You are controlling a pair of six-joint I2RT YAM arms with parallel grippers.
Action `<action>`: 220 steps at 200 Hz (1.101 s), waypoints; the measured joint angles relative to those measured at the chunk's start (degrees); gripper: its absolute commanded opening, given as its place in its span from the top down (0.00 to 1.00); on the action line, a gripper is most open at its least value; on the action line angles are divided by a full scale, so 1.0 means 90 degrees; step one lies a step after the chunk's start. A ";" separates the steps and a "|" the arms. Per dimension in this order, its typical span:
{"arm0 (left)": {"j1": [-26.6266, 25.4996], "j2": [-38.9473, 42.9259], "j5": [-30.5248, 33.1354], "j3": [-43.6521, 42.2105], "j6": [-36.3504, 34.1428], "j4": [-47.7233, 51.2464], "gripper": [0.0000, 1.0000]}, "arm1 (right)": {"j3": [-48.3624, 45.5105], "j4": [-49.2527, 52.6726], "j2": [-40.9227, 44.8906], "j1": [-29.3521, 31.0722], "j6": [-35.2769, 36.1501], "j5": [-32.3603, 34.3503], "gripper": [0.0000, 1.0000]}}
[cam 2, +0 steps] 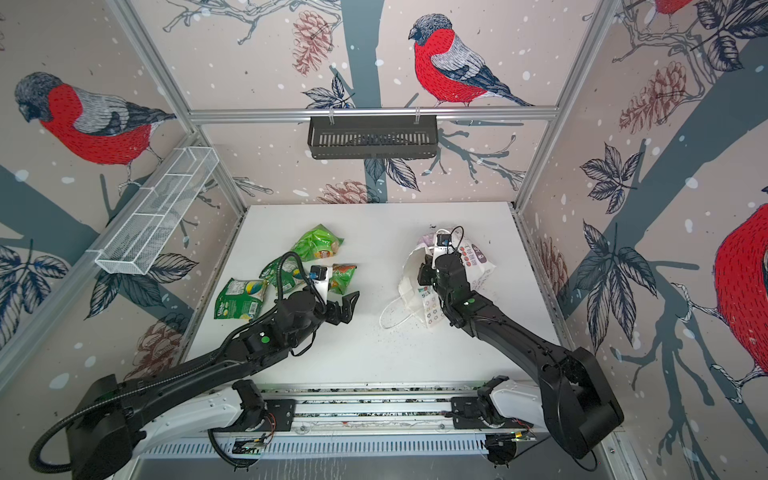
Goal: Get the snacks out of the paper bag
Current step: 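Move the open left gripper over the bag opening while the right gripper holds the rim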
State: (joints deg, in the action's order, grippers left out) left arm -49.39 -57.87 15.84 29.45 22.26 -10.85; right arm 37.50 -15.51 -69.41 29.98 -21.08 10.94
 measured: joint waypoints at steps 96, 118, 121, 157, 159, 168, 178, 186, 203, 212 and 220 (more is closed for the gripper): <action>-0.0046 -0.1836 -0.0979 0.0267 -0.0148 -0.1761 0.04 | -0.0049 0.0029 0.0214 -0.0085 -0.0015 -0.0211 1.00; -0.0155 -0.2382 -0.1209 0.0622 -0.0308 -0.2023 0.04 | -0.0036 0.0063 0.0226 -0.0092 -0.0012 -0.0233 1.00; -0.0172 -0.2460 -0.1258 0.0675 -0.0338 -0.2059 0.04 | -0.0032 0.0073 0.0226 -0.0097 -0.0012 -0.0233 1.00; -0.0294 -0.3089 -0.1513 0.1025 -0.0447 -0.2472 0.04 | 0.0024 0.0240 0.0265 -0.0119 -0.0007 -0.0231 0.99; -0.0301 -0.3126 -0.1552 0.1039 -0.0454 -0.2492 0.05 | 0.0024 0.0245 0.0265 -0.0119 -0.0007 -0.0231 0.99; -0.0330 -0.3266 -0.1642 0.1112 -0.0461 -0.2555 0.05 | 0.0024 0.0294 0.0287 -0.0126 -0.0007 -0.0233 0.99; -0.0379 -0.3417 -0.1775 0.1192 -0.0476 -0.2620 0.06 | 0.0022 0.0340 0.0313 -0.0134 -0.0007 -0.0231 0.99; -0.0413 -0.3504 -0.1931 0.1229 -0.0520 -0.2679 0.07 | 0.0002 0.0340 0.0342 -0.0143 -0.0005 -0.0231 0.99; -0.0481 -0.3638 -0.2157 0.1256 -0.0678 -0.2778 0.07 | -0.0053 0.0335 0.0396 -0.0177 -0.0007 -0.0231 0.98; -0.0510 -0.3708 -0.2302 0.1260 -0.0721 -0.2858 0.07 | -0.0087 0.0338 0.0415 -0.0209 -0.0007 -0.0238 0.98; -0.0527 -0.3767 -0.2378 0.1277 -0.0806 -0.2892 0.07 | -0.0109 0.0338 0.0425 -0.0236 -0.0007 -0.0250 0.98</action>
State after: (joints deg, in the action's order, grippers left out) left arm -54.13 -91.77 -5.56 40.95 15.00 -36.88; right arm 36.51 -12.47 -65.58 27.86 -21.15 8.69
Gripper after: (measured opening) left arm 0.930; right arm 0.050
